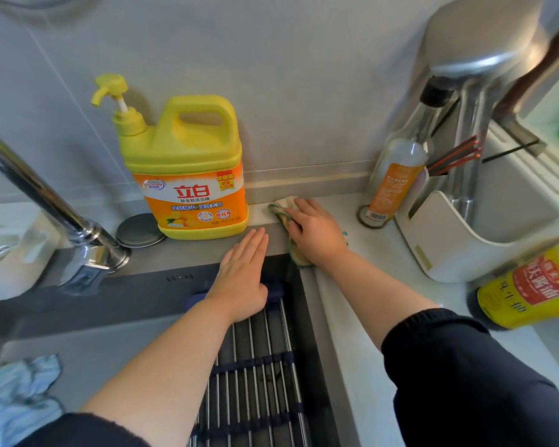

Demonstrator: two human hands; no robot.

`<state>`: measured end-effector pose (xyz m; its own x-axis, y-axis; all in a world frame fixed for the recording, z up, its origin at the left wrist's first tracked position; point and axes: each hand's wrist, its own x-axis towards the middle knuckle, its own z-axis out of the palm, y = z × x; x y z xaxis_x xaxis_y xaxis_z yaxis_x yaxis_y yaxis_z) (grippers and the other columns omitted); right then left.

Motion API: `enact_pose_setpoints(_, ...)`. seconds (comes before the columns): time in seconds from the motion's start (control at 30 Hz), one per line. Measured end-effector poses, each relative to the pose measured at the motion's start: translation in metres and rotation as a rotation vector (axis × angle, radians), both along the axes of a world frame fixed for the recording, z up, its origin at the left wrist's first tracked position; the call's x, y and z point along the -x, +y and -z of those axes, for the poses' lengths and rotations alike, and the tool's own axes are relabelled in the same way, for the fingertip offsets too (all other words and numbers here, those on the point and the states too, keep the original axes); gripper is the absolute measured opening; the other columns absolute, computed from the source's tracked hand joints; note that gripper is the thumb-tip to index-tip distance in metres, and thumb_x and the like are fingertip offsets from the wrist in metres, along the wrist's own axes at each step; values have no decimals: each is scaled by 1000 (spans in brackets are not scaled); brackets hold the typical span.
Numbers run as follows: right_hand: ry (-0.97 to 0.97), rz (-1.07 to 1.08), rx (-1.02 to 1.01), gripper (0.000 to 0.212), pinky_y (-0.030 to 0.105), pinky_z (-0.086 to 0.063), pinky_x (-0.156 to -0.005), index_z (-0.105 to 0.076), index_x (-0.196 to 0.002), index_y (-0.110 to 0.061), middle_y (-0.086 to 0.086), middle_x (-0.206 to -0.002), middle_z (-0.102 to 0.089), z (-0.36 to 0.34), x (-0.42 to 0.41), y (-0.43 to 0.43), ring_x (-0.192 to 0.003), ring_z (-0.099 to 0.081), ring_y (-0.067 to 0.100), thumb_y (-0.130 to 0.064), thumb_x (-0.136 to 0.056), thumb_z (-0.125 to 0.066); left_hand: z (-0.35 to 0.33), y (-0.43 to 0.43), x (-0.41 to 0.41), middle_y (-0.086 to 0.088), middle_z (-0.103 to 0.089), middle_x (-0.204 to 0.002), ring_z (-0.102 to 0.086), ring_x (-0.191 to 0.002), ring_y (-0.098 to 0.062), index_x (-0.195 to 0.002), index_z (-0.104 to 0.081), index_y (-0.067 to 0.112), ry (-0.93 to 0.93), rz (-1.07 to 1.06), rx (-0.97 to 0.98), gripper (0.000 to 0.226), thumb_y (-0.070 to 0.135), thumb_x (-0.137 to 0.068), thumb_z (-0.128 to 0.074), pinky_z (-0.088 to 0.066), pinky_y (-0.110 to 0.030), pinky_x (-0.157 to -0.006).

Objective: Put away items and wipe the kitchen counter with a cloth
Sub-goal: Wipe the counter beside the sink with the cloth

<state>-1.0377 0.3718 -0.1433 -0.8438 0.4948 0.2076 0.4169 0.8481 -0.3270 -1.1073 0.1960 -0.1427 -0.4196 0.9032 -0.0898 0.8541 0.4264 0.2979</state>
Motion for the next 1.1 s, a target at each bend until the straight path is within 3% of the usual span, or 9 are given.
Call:
enact_pose_setpoints(0.17,-156,168,11,55,43,-22,-114,-44,-138,-1,23,-144,-39,-4,-44,-9,-135,-32,40,-27,-94,-23,-10,17,-13,1,8,-160,13,-146,-14,-153,-5,16,-52,-129,13,57,32,-102,-26,7,-33,-116)
enact_pose_setpoints(0.37,-297,303,142,76,31,-8,-117,-19,-151,-19,4,-160,-9,-29,-141,-52,-147,-4,23,-51,-87,-46,-9,43,-59,-4,11,-160,16,-146,-22,-152,-1,13,-57,-175,67,56,35,-103,-17,5,-41,-119)
enact_pose_setpoints(0.5,-390,257,172,77,41,-7,-119,-14,-151,-14,12,-159,-3,-27,-130,-41,-146,1,33,-39,-87,-47,-4,49,-70,-4,18,-158,21,-144,-20,-151,8,12,-53,-185,50,57,32,-102,-15,9,-41,-118)
enact_pose_setpoints(0.6,-363,237,198,69,45,-5,-118,-11,-151,-21,12,-158,-5,-22,-93,-20,-144,1,37,-27,-90,-42,2,45,-73,-5,21,-157,22,-144,-18,-150,10,11,13,-171,48,59,32,-102,-16,9,-40,-118)
enact_pose_setpoints(0.73,-319,279,177,67,43,-6,-119,-13,-151,-19,7,-159,-6,-20,-83,-18,-146,1,33,-19,-90,-40,2,46,-72,-4,20,-158,21,-144,-18,-151,10,11,26,-169,60,59,32,-102,-17,9,-40,-118)
enact_pose_setpoints(0.87,-366,363,136,75,38,-4,-119,-7,-152,-17,8,-160,0,-20,-142,-33,-146,4,31,-11,-85,-43,-1,45,-72,-5,23,-157,22,-144,-20,-150,13,10,33,-148,110,59,32,-102,-14,8,-41,-119)
enact_pose_setpoints(1.0,-390,457,185,69,40,-4,-119,-7,-151,-14,11,-159,-2,-21,-139,-22,-146,1,33,-14,-89,-36,-1,46,-72,-5,24,-156,22,-144,-21,-149,14,10,39,-144,116,59,31,-102,-13,8,-41,-119)
enact_pose_setpoints(1.1,-346,562,183,67,45,-8,-117,-16,-149,-11,16,-157,-11,-19,-110,-15,-143,-8,37,-34,-91,-40,0,48,-71,-4,23,-157,21,-144,-20,-150,13,11,35,-149,107,59,31,-102,-14,8,-39,-118)
